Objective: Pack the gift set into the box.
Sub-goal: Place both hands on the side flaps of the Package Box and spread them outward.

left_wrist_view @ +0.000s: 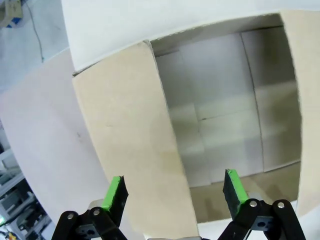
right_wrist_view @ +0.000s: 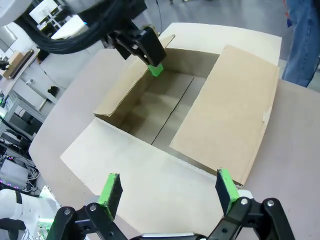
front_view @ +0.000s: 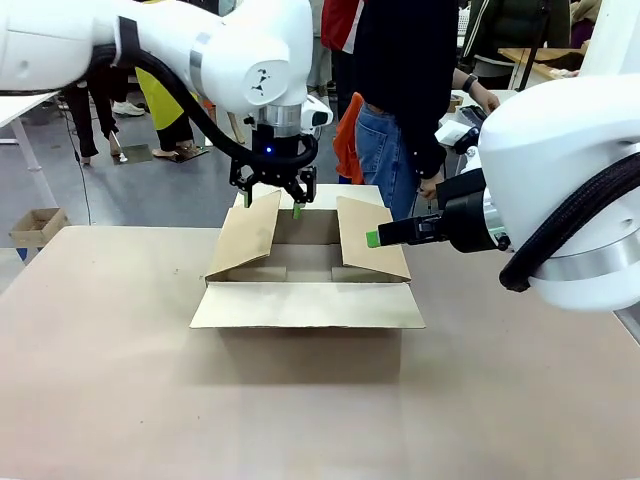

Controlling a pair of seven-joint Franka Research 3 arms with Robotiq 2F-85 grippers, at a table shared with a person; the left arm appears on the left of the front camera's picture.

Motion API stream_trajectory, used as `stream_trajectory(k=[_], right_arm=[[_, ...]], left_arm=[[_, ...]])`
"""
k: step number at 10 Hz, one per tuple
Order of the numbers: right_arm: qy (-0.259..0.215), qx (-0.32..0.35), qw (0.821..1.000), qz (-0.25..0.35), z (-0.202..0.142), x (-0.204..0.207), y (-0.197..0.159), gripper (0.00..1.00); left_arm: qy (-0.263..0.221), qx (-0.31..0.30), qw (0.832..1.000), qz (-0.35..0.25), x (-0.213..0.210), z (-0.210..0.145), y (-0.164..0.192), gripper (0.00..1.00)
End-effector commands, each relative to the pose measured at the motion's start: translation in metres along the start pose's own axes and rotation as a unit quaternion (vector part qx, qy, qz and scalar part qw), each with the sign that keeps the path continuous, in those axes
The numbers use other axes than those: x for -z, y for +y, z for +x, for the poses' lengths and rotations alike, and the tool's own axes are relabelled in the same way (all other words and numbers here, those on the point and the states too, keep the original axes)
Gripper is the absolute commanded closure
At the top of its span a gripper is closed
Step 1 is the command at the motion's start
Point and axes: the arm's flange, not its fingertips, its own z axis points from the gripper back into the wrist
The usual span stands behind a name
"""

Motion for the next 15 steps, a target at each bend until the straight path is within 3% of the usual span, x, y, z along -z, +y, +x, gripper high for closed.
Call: stream_trajectory(k=[1,5,9,15], right_arm=[[-0.004,0.008,1.000,-0.007,0.001,-0.002,0.003,0.00],[-0.004,0.008,1.000,-0.007,0.001,-0.002,0.003,0.00],[-0.004,0.008,1.000,-0.007,0.001,-0.002,0.003,0.00],[-0.004,0.008,1.000,-0.007,0.001,-0.002,0.003,0.00]], left_arm=[[0.016,-0.021,0.999,0.035,0.014,0.014,-0.003,0.00],[0.049,-0.029,0.993,0.103,0.039,-0.004,0.003,0.00],[0.025,-0.050,0.990,0.133,0.028,-0.023,0.013,0.00],[-0.025,-0.098,0.987,0.122,-0.005,-0.049,0.069,0.00]])
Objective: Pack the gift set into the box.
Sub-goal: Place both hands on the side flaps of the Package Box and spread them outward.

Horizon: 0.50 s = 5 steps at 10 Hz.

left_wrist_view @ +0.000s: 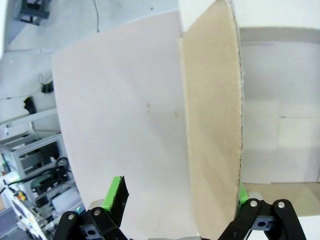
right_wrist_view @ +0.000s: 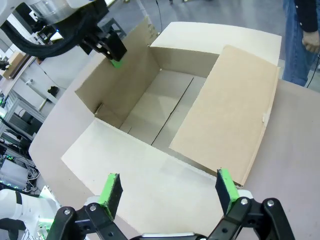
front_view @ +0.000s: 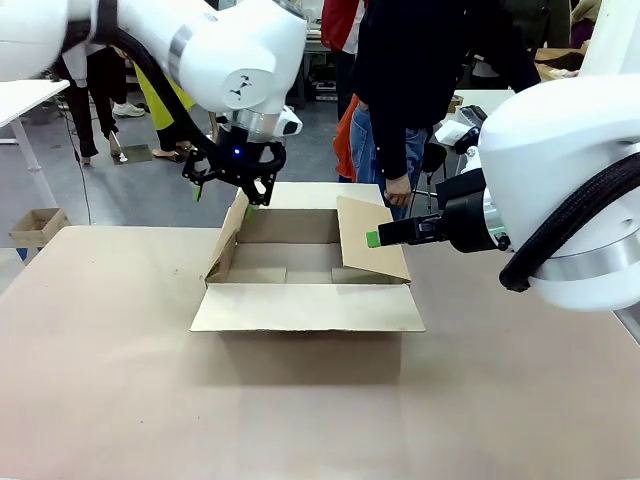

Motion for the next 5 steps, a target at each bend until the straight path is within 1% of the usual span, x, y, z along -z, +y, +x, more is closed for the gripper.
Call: stream_trajectory(k=[1,3,5], right_arm=[[-0.004,0.008,1.000,-0.007,0.001,-0.002,0.002,0.00],[-0.004,0.008,1.000,-0.007,0.001,-0.002,0.002,0.00],[-0.004,0.008,1.000,-0.007,0.001,-0.002,0.002,0.00]], left_arm=[[-0.022,-0.031,0.999,-0.015,0.009,-0.012,0.026,0.00],[-0.022,-0.056,0.997,-0.057,0.011,-0.010,0.060,0.00],[0.000,-0.059,0.992,-0.108,0.025,-0.012,0.090,0.00]])
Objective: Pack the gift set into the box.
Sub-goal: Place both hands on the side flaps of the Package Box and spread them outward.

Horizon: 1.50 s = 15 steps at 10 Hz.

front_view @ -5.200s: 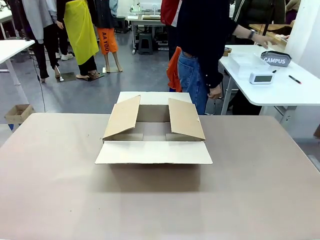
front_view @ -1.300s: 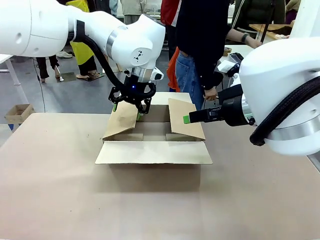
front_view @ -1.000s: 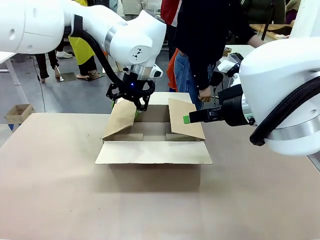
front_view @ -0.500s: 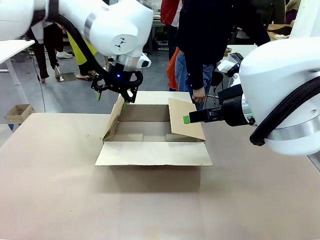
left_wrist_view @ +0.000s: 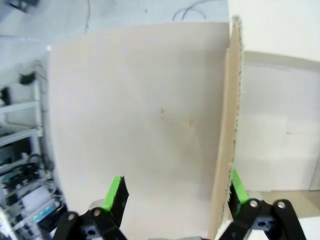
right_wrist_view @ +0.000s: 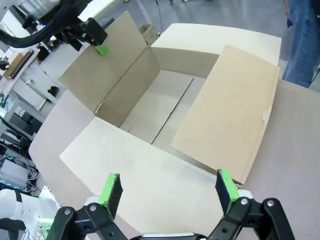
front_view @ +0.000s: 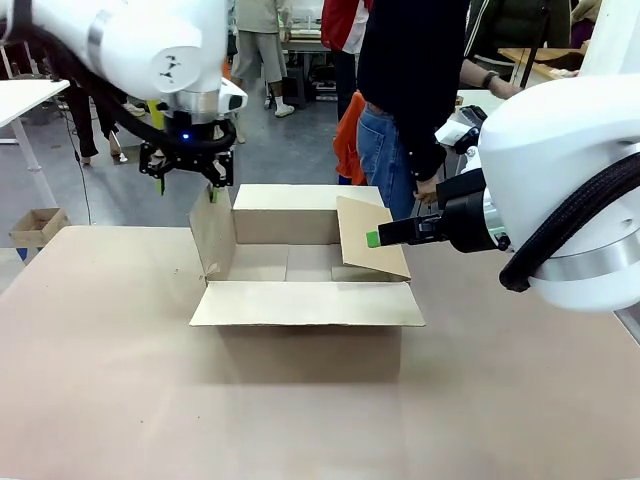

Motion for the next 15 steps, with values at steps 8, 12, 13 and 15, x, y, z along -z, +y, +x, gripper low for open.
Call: stream_trajectory(k=[8,12,13,15], right_arm=[[0.000,0.000,1.000,0.000,0.000,0.000,0.000,0.00],[0.153,-0.065,0.976,-0.142,0.149,0.097,0.063,0.00],[0.189,-0.065,0.962,-0.185,0.169,0.117,0.072,0.00],[0.209,-0.070,0.954,-0.204,0.181,0.123,0.078,0.00]], left_arm=[[0.049,0.018,0.982,-0.182,0.068,-0.013,0.086,0.00],[0.049,0.018,0.982,-0.182,0.068,-0.013,0.086,0.00],[0.049,0.018,0.982,-0.182,0.068,-0.013,0.086,0.00],[0.049,0.018,0.982,-0.182,0.068,-0.013,0.086,0.00]])
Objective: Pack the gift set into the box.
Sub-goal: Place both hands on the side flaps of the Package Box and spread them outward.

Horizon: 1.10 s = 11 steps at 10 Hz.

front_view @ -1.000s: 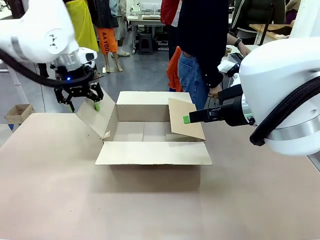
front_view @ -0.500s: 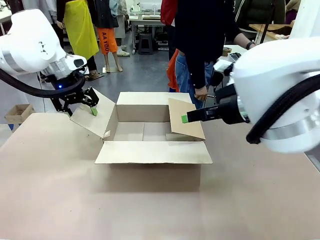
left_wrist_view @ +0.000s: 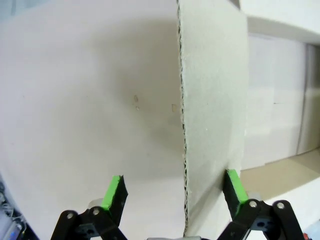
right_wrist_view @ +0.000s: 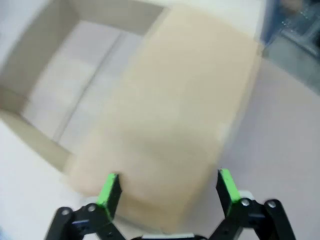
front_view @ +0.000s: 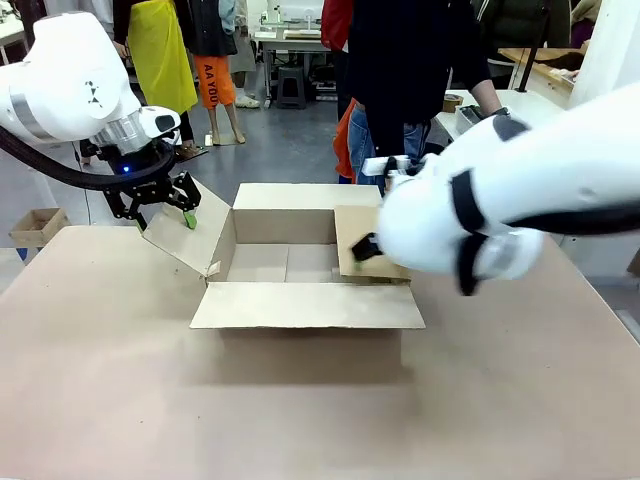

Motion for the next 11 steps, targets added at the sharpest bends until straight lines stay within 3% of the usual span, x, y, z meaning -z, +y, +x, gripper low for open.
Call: stream_trajectory(k=[1,4,5,8,10,11], right_arm=[[0.031,0.001,0.999,-0.044,0.140,-0.074,0.095,0.00],[0.004,0.024,1.000,-0.020,0.102,-0.095,0.073,0.00],[0.010,0.008,0.996,-0.088,0.096,-0.120,0.073,0.00],[0.014,0.002,0.998,-0.062,0.109,-0.118,0.078,0.00],[0.067,0.016,0.995,-0.078,0.154,-0.062,0.096,0.00],[0.116,0.041,0.990,-0.072,0.176,-0.022,0.097,0.00]], left_arm=[[0.002,-0.006,1.000,0.007,-0.003,-0.001,0.000,0.00],[0.002,-0.006,1.000,0.007,-0.003,-0.001,0.000,0.00],[0.002,-0.006,1.000,0.007,-0.003,-0.001,0.000,0.00],[0.002,-0.006,1.000,0.007,-0.003,-0.001,0.000,0.00],[0.002,-0.006,1.000,0.007,-0.003,-0.001,0.000,0.00],[0.002,-0.006,1.000,0.007,-0.003,-0.001,0.000,0.00]])
